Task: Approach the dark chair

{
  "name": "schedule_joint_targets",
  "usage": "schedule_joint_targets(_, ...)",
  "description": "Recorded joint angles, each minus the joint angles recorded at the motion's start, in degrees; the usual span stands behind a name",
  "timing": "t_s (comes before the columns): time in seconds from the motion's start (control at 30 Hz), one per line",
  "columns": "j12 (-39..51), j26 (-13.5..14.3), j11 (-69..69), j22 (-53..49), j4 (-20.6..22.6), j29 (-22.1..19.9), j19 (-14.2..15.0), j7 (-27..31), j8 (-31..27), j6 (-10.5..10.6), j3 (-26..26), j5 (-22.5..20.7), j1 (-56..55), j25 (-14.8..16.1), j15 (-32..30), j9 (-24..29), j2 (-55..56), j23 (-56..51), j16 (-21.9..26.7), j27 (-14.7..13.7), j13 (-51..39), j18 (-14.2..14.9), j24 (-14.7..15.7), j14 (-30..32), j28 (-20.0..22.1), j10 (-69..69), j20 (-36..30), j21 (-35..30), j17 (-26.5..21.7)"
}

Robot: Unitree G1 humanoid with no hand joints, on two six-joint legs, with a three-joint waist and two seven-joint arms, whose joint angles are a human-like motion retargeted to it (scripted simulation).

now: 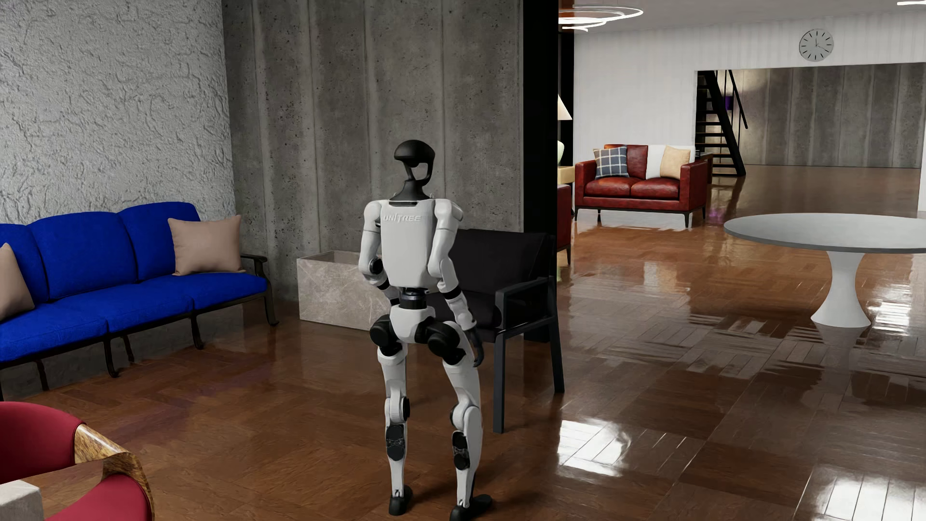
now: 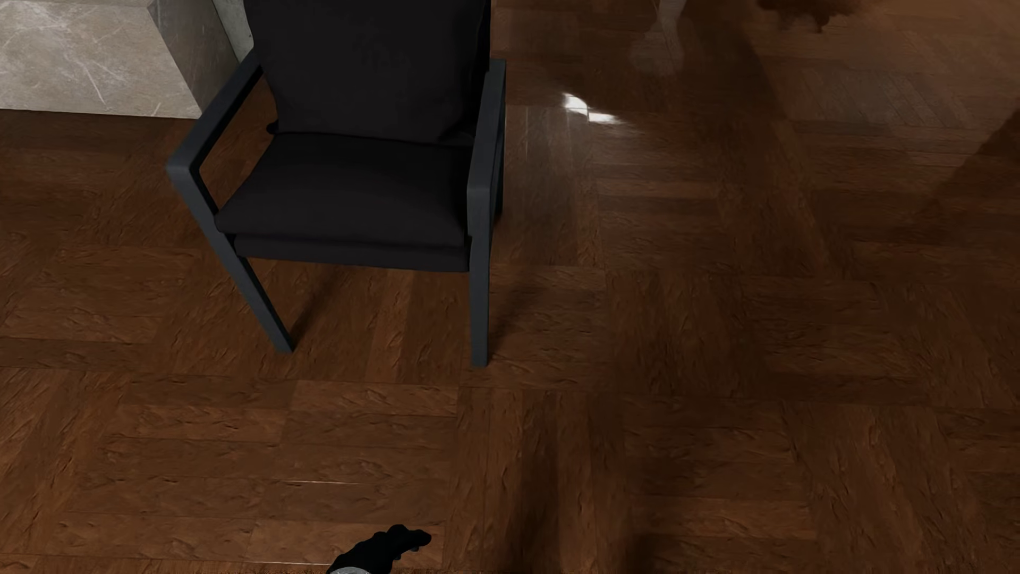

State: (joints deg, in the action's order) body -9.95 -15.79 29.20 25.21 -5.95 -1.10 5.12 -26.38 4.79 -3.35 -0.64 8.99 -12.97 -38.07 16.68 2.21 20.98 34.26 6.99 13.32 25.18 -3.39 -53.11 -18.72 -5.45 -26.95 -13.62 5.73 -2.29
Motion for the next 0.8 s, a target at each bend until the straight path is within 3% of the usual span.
schedule_joint_targets(0.37, -0.4, -1.1, -1.8, 2.1, -0.3, -0.4, 0.2, -1.5, -1.2, 0.9, -0.6, -0.7, -1.1, -0.5, -1.7, 0.1, 1.3, -1.8, 3.7, -1.6, -0.8, -0.3, -0.4, 0.8, -0.8, 0.9, -1.9, -0.8, 0.0)
schedule_joint_targets(0.8, 1.8, -1.3, -1.7, 5.1, -0.1, -0.4, 0.7, -2.7, -2.4, 1.5, -0.6, -0.9, -0.5, 0.5, -1.8, -0.3, 1.5, -1.6, 3.6, -1.0, -0.7, -0.6, 3.9, 0.4, 0.3, 1.2, -4.8, -0.2, -0.4)
